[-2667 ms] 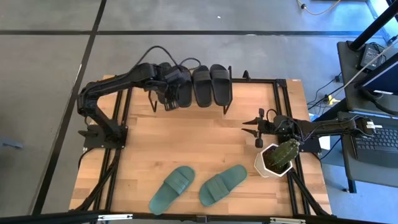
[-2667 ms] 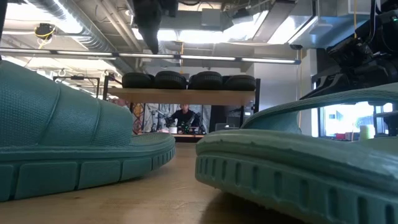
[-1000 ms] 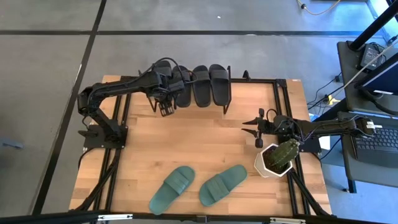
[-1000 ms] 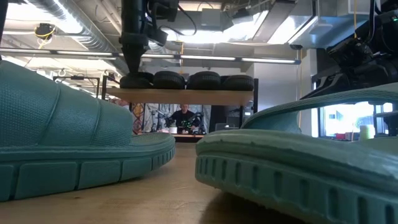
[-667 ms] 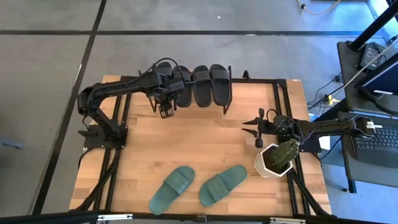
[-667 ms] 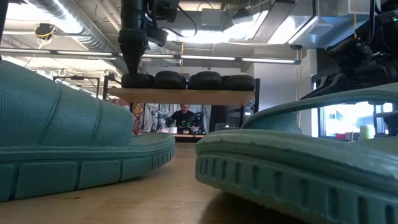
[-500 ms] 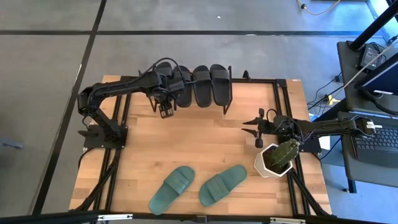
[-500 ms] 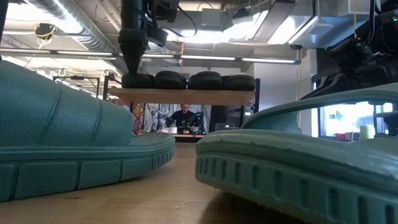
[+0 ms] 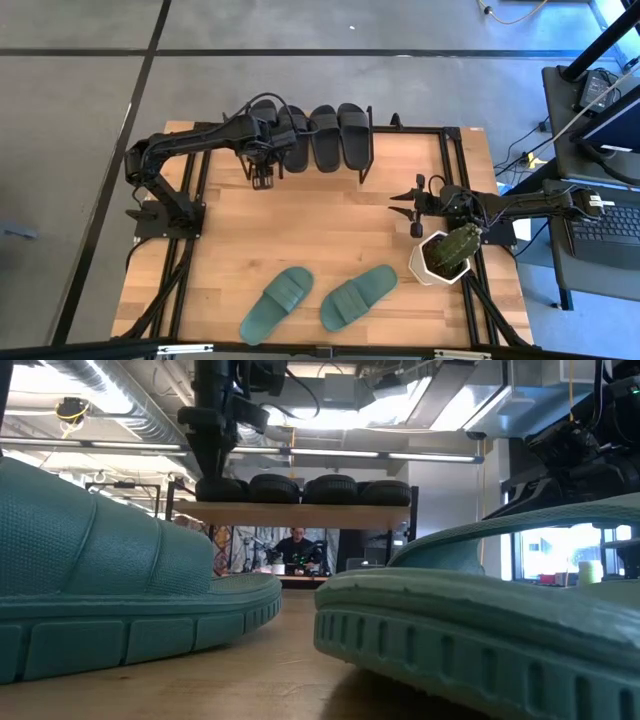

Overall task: Pick and place slides into the shelf
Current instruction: Put the black slide on the shelf

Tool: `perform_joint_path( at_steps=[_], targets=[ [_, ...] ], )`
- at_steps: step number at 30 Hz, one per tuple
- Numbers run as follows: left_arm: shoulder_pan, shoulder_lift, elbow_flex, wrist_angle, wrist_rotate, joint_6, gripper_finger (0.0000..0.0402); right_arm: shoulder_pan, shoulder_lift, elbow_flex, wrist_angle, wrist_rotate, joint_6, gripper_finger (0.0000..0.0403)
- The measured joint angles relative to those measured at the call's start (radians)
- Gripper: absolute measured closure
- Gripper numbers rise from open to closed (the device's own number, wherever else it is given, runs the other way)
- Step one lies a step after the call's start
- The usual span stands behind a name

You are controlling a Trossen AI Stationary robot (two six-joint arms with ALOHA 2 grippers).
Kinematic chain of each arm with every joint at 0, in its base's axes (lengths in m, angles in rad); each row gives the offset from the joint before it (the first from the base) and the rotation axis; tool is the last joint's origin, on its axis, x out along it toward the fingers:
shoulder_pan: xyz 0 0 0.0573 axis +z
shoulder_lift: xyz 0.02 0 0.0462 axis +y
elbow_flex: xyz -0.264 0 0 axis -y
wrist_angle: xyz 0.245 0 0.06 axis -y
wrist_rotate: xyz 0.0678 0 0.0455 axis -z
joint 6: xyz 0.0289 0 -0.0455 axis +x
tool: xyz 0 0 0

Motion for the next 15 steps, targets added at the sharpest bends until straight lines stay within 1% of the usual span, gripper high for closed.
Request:
perform_joint_path(
  at_steps=[5,15],
  targets=[
    [0.000,0.000,0.000,0.000,-0.004,0.059,0.0206,0.000,0.000,0.000,0.000,0.000,-0.004,0.0277],
    [-0.005,0.000,0.000,0.028,-0.004,-0.026,0.0206,0.000,0.000,0.000,-0.002,0.000,-0.003,0.0277]
  ],
)
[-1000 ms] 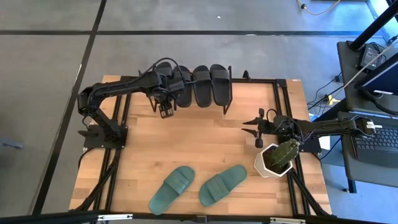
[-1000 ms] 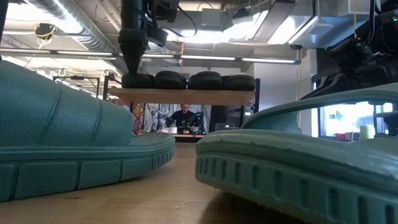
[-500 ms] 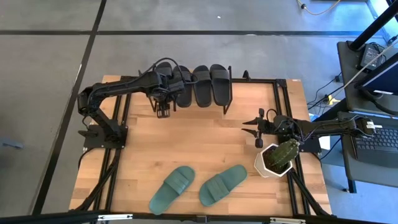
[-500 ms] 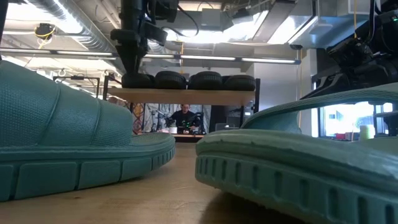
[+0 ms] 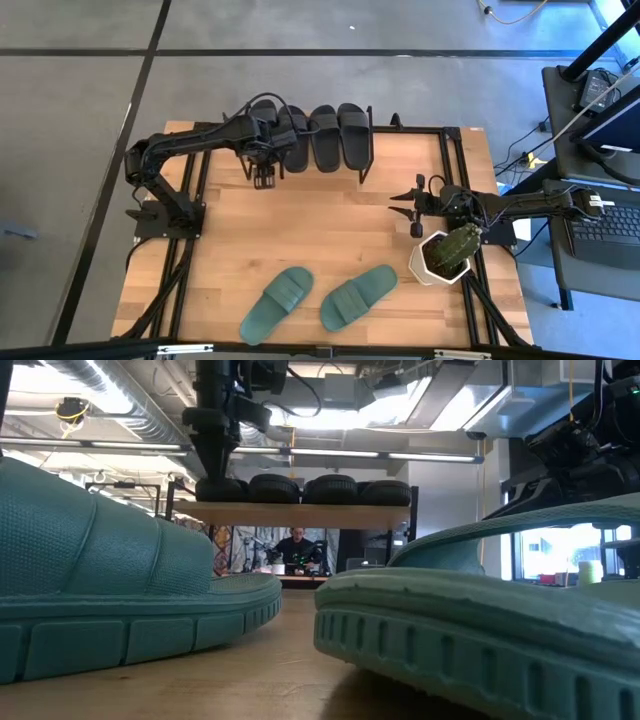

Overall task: Pick and place slides into the shelf
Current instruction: Put the black slide on the shelf

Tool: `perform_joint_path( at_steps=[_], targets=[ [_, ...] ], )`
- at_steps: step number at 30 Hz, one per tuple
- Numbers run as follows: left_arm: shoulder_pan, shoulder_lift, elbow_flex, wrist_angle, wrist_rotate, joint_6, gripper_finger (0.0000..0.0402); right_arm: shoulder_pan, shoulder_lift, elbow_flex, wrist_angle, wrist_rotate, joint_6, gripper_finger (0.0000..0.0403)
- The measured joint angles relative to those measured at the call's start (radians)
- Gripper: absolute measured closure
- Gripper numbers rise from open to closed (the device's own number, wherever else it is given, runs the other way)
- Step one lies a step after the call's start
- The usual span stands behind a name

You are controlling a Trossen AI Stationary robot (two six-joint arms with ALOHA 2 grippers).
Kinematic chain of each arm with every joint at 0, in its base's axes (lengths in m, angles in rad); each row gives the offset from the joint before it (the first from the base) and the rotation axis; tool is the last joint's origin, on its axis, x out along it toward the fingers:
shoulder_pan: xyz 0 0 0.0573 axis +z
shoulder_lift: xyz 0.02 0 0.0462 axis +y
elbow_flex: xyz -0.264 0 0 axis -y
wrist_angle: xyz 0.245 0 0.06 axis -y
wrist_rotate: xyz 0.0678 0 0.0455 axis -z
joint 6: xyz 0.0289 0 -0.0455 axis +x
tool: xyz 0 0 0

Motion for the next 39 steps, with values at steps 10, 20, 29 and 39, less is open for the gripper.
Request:
perform_joint_path(
  at_steps=[10,20,29,39],
  targets=[
    [0.000,0.000,0.000,0.029,0.002,-0.010,0.0206,0.000,0.000,0.000,-0.002,0.000,0.004,0.0277],
    [-0.003,0.000,0.000,0.025,0.005,-0.011,0.0240,0.000,0.000,0.000,-0.005,0.000,0.002,0.0277],
    [-0.010,0.000,0.000,0.024,0.004,-0.037,0.0321,0.000,0.000,0.000,-0.005,0.000,-0.002,0.0277],
    [-0.034,0.000,0.001,-0.014,0.005,-0.046,0.0394,0.000,0.000,0.000,-0.005,0.000,-0.021,0.0277]
  ],
)
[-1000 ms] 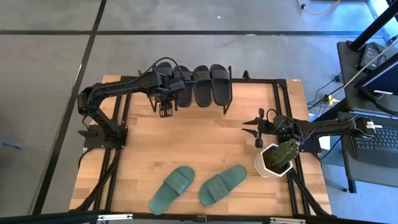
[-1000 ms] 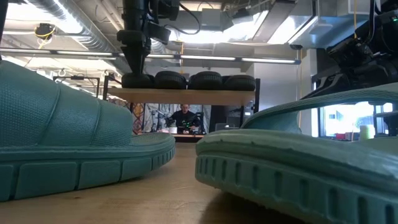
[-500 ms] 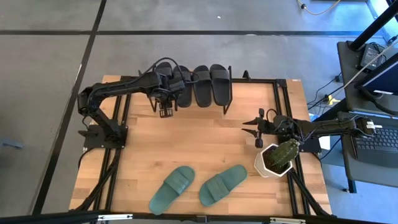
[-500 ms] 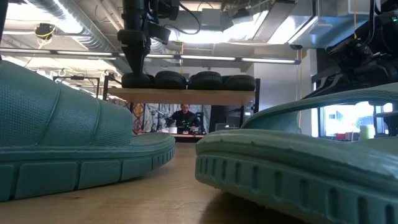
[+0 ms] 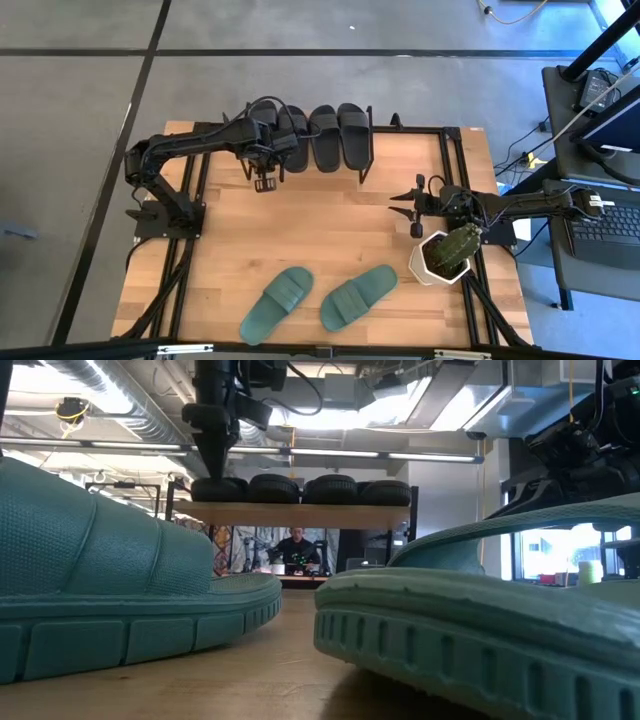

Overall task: Pick and place slides into the shelf
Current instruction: Put the black slide on the shelf

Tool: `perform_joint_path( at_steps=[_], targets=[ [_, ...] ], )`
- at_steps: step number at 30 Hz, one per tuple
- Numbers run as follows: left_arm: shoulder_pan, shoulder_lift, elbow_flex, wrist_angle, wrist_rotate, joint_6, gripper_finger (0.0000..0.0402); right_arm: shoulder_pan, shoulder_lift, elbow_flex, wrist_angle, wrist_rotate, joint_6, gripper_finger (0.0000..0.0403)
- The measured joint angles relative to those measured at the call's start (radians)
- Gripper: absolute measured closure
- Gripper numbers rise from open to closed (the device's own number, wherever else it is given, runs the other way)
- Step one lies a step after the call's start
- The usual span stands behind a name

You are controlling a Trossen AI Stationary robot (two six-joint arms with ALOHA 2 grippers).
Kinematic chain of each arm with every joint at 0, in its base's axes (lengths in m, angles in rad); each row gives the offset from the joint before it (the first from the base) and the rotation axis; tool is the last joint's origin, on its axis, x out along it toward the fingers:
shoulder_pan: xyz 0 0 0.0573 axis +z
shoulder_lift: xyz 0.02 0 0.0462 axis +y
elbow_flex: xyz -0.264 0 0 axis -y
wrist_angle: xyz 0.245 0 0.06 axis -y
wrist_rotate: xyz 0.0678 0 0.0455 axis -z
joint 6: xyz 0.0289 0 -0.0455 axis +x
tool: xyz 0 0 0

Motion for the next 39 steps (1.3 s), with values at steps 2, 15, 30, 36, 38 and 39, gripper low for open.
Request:
perform_joint_path(
  at_steps=[2,15,30,36,38,39],
  targets=[
    [-0.001,0.000,0.000,-0.005,0.001,-0.012,0.0392,0.000,0.000,0.000,0.000,0.000,0.000,0.0277],
    [-0.016,0.000,0.000,-0.015,0.002,-0.044,0.0399,0.000,0.000,0.000,0.000,0.000,0.000,0.0277],
    [-0.037,0.000,0.000,-0.014,0.001,-0.047,0.0394,0.000,0.000,0.000,0.000,0.000,0.002,0.0277],
    [-0.037,0.000,0.000,-0.014,-0.005,-0.044,0.0368,0.000,0.000,0.000,0.000,0.000,0.003,0.0277],
    [-0.036,0.000,0.000,-0.014,-0.005,-0.044,0.0361,0.000,0.000,0.000,0.000,0.000,0.004,0.0277],
    [-0.036,0.000,0.000,-0.014,-0.006,-0.044,0.0357,0.000,0.000,0.000,0.000,0.000,0.004,0.0277]
  ],
)
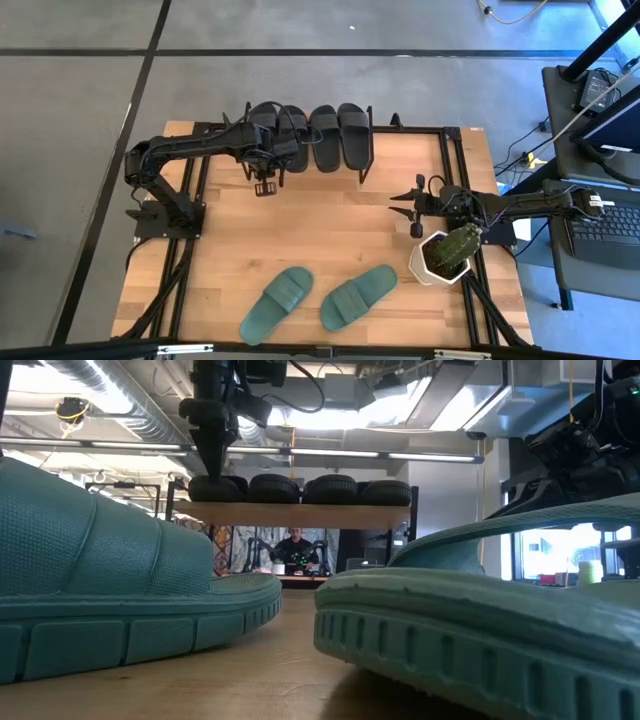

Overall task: Pick and place slides into the shelf
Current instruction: Put the black slide on the shelf

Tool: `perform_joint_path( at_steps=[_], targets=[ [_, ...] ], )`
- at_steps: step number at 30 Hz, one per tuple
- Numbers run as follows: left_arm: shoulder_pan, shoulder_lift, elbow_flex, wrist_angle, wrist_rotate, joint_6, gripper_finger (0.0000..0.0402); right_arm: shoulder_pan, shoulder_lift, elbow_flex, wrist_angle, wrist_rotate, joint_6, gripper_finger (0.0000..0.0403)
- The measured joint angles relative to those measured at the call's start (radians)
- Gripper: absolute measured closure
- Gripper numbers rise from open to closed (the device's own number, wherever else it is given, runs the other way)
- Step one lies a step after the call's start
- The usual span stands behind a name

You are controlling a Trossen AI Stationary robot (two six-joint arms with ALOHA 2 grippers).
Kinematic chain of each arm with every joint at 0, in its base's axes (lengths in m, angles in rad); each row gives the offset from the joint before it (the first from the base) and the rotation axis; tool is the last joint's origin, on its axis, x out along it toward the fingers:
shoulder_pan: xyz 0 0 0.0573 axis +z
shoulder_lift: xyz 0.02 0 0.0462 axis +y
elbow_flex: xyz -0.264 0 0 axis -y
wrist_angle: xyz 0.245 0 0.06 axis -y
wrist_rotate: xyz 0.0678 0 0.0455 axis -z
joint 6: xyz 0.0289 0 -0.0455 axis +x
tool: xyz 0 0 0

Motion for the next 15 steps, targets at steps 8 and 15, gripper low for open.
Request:
perform_joint_path(
  at_steps=[8,15],
  targets=[
    [0.000,0.000,0.000,0.000,0.007,-0.025,0.0300,0.000,0.000,0.000,0.000,0.000,0.000,0.0277],
    [0.000,0.000,0.000,0.000,0.008,-0.026,0.0244,0.000,0.000,0.000,0.000,0.000,0.000,0.0277]
  ],
)
